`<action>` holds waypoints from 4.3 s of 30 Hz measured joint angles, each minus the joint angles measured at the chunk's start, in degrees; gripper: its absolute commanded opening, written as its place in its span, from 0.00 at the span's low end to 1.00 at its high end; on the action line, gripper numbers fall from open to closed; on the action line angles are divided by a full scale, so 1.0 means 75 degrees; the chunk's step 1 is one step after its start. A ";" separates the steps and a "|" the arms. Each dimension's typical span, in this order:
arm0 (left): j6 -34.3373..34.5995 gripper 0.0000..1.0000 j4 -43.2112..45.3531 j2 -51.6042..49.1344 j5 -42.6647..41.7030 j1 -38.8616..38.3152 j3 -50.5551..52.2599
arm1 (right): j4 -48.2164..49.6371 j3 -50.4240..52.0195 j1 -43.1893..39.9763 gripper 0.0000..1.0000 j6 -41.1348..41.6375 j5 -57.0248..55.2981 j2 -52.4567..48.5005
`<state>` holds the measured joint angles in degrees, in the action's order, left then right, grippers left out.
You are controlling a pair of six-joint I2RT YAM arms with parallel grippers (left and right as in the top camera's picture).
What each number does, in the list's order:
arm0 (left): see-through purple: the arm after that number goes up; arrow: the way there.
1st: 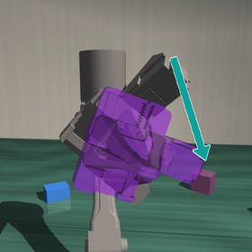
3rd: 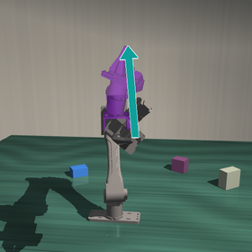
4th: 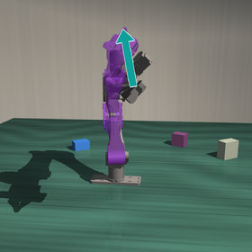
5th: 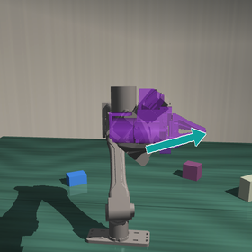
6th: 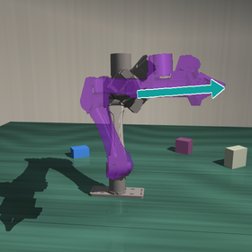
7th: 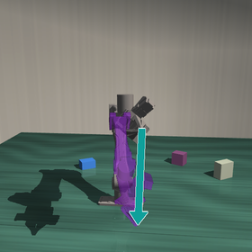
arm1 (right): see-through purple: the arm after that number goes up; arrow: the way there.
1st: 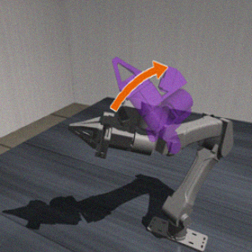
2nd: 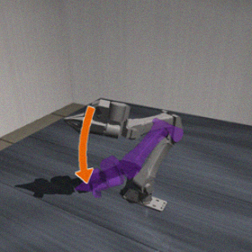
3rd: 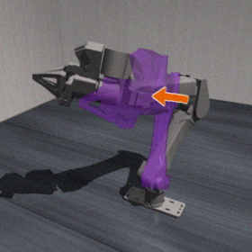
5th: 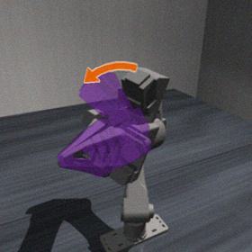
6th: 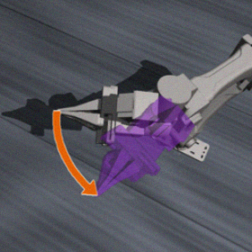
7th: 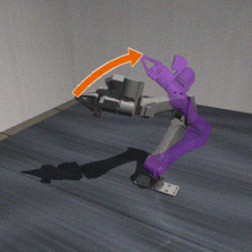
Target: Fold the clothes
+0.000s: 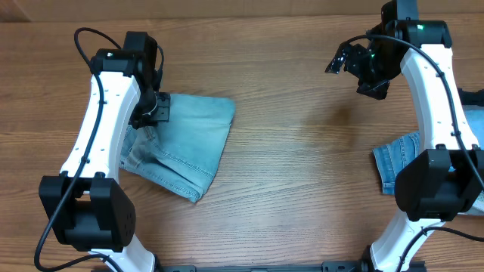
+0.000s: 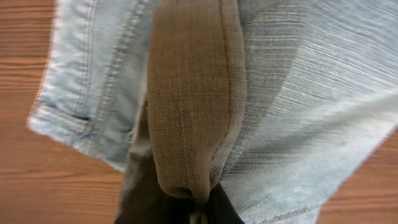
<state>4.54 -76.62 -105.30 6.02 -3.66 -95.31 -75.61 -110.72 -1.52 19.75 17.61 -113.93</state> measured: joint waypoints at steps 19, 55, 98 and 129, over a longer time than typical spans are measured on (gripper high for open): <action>0.0723 0.80 0.0012 0.0000 0.1014 0.0761 0.0000 | -0.0274 0.0000 0.0000 1.00 -0.0012 -0.0201 0.0000; 0.1486 0.79 0.1224 0.0000 0.0446 0.2725 0.0012 | 0.4170 0.2014 0.6749 0.04 0.1454 0.1824 -0.0064; 0.0831 0.04 0.1851 -0.2413 -0.0554 0.2661 0.0306 | 0.1437 0.2314 0.1749 0.04 0.0638 -0.0154 -0.0245; -0.0064 0.04 0.2769 -0.0737 -0.1848 -0.3276 0.0574 | 0.0810 0.2317 -0.0679 0.33 -0.0425 -0.0172 0.0085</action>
<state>4.05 -55.86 -110.83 -7.84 -28.23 -91.00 -69.54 -93.34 -6.61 16.56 16.32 -113.30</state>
